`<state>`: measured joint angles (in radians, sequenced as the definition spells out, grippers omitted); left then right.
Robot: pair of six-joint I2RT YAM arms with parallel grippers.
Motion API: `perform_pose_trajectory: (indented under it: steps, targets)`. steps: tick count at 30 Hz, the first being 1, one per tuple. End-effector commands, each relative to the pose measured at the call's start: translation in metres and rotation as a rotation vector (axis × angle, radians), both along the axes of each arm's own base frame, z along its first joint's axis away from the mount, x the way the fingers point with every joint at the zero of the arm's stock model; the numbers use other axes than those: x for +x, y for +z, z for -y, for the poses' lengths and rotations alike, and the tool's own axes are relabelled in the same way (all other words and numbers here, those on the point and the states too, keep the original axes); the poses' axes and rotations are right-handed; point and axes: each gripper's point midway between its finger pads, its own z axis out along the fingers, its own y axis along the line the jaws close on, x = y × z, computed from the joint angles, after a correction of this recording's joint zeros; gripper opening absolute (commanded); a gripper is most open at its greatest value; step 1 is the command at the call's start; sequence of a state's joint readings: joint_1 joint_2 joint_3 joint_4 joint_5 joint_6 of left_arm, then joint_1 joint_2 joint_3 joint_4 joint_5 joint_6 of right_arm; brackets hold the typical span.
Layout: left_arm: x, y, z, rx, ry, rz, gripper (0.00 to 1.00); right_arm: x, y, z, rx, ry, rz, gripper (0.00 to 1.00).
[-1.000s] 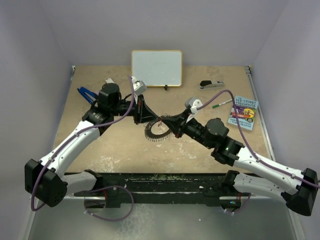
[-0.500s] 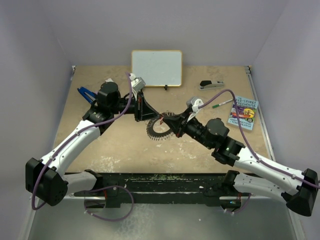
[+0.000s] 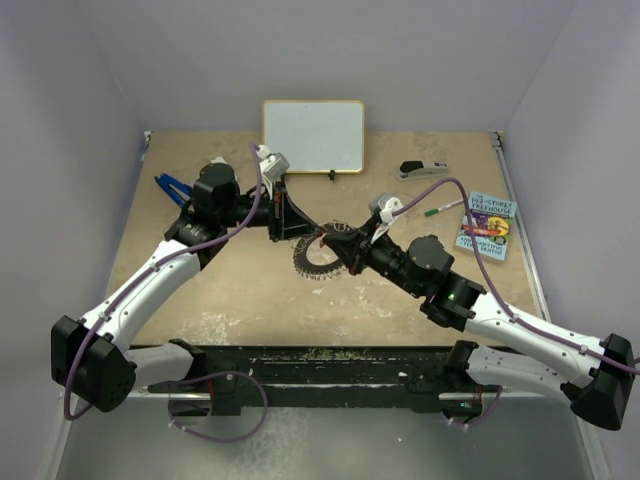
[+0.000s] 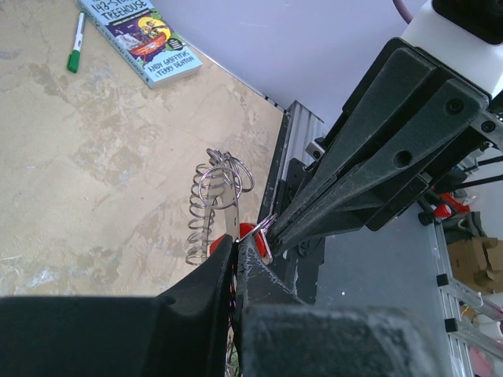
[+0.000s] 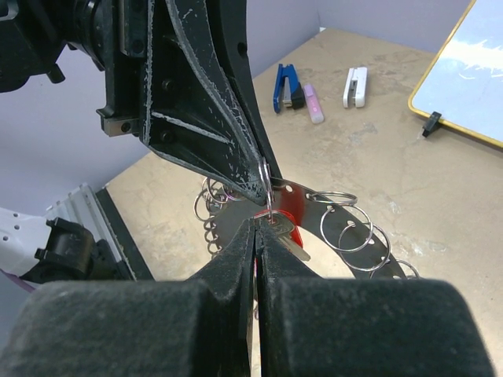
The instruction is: Put the keys on the keyring
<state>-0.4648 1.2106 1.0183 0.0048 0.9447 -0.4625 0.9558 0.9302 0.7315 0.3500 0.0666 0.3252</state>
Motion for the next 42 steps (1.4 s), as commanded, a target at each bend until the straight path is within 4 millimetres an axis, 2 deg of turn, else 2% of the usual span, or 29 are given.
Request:
perform_pose_trajectory:
  steps: [1,17,35,36,37,40,42]
  targets:
    - [-0.003,0.031,0.0,-0.066,-0.024,0.08,0.03,0.005,0.036,0.003,0.092,-0.036,0.057,0.0]
    - [-0.007,0.027,0.0,-0.069,-0.041,0.066,0.03,0.012,0.041,0.001,0.093,-0.059,0.079,0.0]
    - [-0.005,0.035,-0.001,-0.091,-0.031,0.094,0.03,0.0,0.04,0.003,0.164,-0.021,0.043,0.0]
    - [-0.005,0.035,-0.001,-0.089,-0.03,0.093,0.03,0.0,0.04,0.005,0.155,-0.023,0.043,0.05]
    - [-0.004,0.033,-0.002,-0.086,-0.028,0.09,0.03,-0.002,0.042,0.007,0.148,-0.023,0.05,0.18]
    - [-0.004,0.033,-0.003,-0.085,-0.026,0.093,0.03,-0.005,0.042,0.015,0.12,-0.035,0.054,0.45]
    - [-0.004,0.034,-0.003,-0.086,-0.024,0.096,0.03,-0.004,0.04,0.023,0.094,-0.06,0.051,0.49]
